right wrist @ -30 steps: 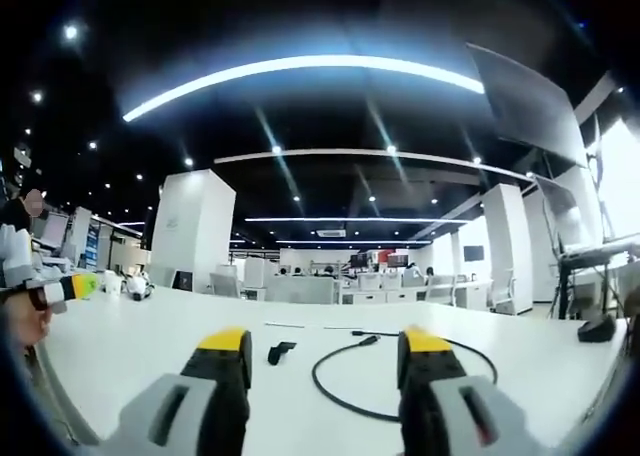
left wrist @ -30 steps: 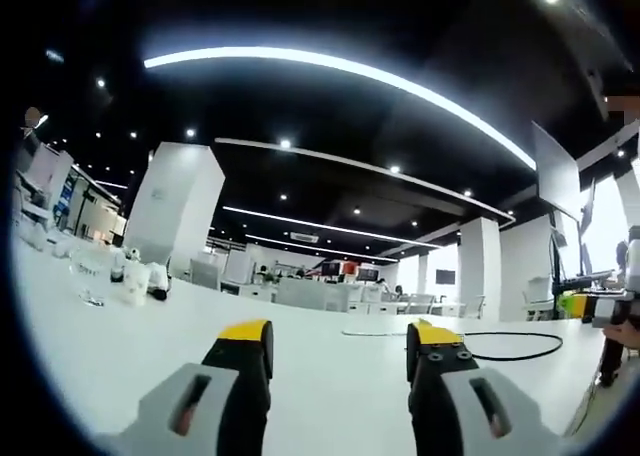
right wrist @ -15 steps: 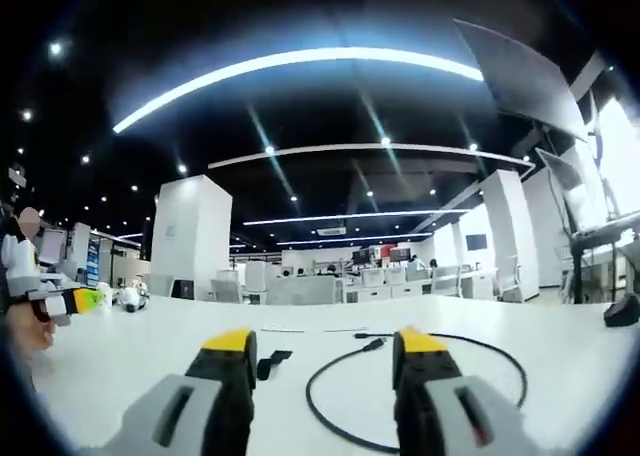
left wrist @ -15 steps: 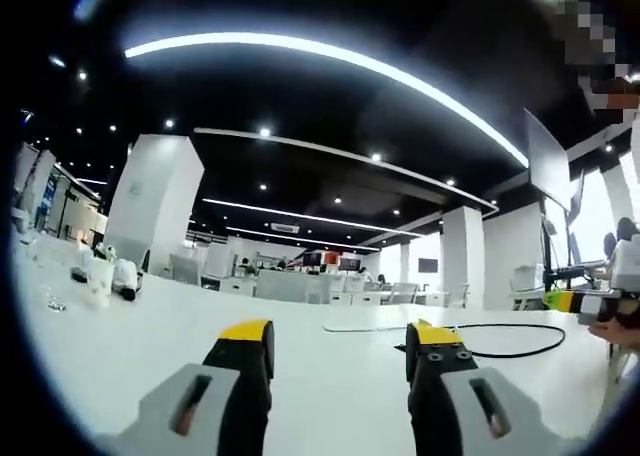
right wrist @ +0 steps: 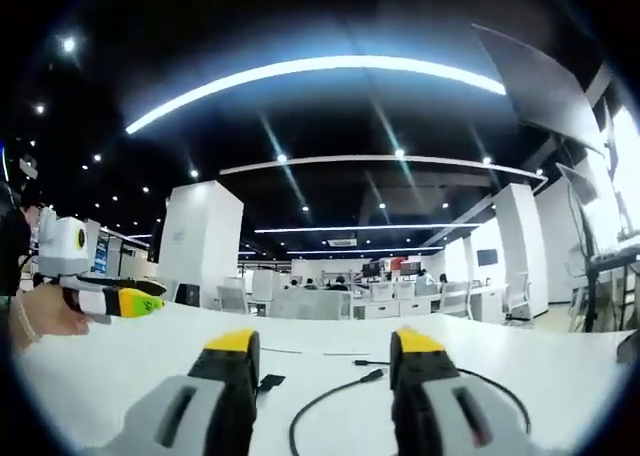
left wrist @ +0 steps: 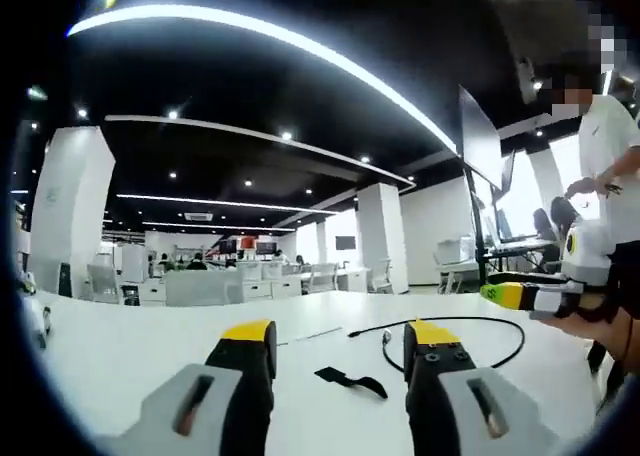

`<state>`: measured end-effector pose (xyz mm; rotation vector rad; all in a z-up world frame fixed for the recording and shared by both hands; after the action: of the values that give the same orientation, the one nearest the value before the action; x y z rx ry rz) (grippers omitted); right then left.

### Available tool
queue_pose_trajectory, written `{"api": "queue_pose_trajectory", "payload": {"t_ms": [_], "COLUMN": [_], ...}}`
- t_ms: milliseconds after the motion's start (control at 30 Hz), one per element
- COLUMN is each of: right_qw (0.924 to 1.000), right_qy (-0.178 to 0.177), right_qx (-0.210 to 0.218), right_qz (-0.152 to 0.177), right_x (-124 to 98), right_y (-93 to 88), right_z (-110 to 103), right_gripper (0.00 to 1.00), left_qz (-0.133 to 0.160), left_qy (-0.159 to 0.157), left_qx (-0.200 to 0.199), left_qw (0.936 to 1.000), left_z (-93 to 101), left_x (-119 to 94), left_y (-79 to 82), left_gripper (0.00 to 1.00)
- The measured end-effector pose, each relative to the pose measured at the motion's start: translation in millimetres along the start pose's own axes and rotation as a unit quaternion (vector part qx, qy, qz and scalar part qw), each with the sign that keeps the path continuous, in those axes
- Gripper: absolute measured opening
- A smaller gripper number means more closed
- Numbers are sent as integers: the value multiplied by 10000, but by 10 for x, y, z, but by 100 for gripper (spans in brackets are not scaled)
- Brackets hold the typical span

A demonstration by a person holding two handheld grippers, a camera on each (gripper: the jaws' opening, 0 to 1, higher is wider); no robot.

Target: Find the charging cable on the desk, coil it up and secure with Velcro.

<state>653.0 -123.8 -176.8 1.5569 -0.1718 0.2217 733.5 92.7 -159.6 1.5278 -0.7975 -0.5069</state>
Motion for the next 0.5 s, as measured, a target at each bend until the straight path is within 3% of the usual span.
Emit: {"api": "queue_pose_trajectory", "payload": {"t_ms": [133,200,400,500], "right_qw": [9999,9999,9995,9994], "right_qy": [-100,-142,-295,-330], "right_qx": [22,26,-94,-114], "right_qz": [33,22,-30,-65], "right_x": [-51,-71,-79,-63], "right_y": [26,36,11,1], "right_z": [87,140,229,229], "right_gripper": [52,52,51,51], "left_qz": [-238,-495,-765,-819], "left_qy": [-393,-690,-895,-907], "left_qx": [21,182,-102,-71], "left_qw": [9989,9962,9930,9925], "left_z": [135,208,263,270], "left_x": [298,526,970,1070], "left_y": [-103,-203,-384,-438], "left_gripper": [46,44,43,43]}}
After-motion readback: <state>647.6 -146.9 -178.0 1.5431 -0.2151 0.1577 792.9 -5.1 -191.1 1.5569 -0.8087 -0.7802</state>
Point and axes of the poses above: the point that each gripper's makers call its tool centre point, and the gripper's own axes: x roughly forward along the fingers, z roughly to its right, y roughly out of its top, the point moved 3 cm from there along -x, roughly backward along the fingers, and after that the axes turned 1 degree about x, right-handed, at the moved point
